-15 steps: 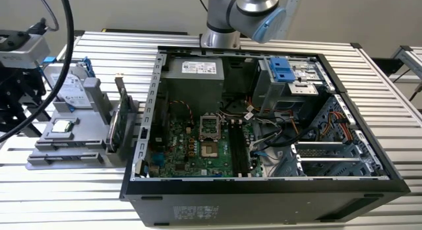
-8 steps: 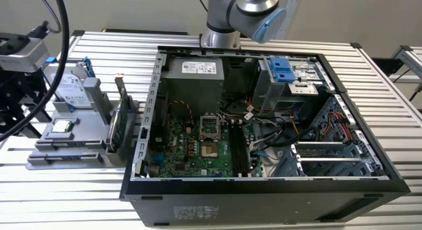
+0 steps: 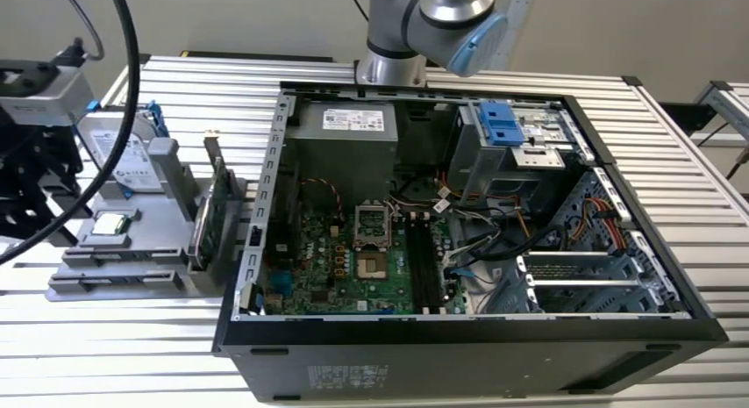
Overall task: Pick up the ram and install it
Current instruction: 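Pick up the ram and move it above insertion slot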
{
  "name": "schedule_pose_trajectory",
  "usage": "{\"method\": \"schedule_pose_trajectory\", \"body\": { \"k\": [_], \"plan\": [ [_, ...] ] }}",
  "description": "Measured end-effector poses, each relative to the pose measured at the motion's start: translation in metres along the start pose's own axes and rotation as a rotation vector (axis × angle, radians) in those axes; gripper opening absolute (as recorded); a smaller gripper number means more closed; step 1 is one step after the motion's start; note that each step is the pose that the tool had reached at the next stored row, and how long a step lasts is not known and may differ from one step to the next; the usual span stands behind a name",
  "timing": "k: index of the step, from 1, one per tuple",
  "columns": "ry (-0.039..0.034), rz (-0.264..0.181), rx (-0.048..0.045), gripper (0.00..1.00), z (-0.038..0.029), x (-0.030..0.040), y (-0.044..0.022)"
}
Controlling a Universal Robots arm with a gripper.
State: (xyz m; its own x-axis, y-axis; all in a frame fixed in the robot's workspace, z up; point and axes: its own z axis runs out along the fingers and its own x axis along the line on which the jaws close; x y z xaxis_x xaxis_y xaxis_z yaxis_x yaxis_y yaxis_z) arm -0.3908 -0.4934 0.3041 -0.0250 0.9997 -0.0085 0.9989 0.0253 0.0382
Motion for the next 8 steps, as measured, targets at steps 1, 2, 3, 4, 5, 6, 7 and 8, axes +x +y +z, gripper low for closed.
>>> {"method": "schedule_pose_trajectory", "body": {
  "k": [1, 2, 3, 4, 5, 6, 7, 8],
  "plan": [
    [0.0003, -0.005, -0.0001, 1.00, 0.0007, 0.0000, 0.0000],
    [0.0004, -0.008, -0.0001, 1.00, 0.0014, 0.0000, -0.0001],
    [0.0005, -0.011, -0.0002, 1.00, 0.0022, 0.0000, -0.0001],
    [0.0005, -0.011, -0.0001, 1.00, 0.0026, 0.0000, -0.0001],
    [0.0003, -0.011, 0.0000, 1.00, 0.0026, 0.0000, -0.0001],
    [0.0003, -0.012, 0.0001, 1.00, 0.0026, 0.0000, -0.0001],
    [0.0003, -0.012, 0.0001, 1.00, 0.0027, 0.0000, -0.0001],
    [0.0005, -0.012, -0.0001, 1.00, 0.0028, 0.0000, -0.0001]
  ]
}}
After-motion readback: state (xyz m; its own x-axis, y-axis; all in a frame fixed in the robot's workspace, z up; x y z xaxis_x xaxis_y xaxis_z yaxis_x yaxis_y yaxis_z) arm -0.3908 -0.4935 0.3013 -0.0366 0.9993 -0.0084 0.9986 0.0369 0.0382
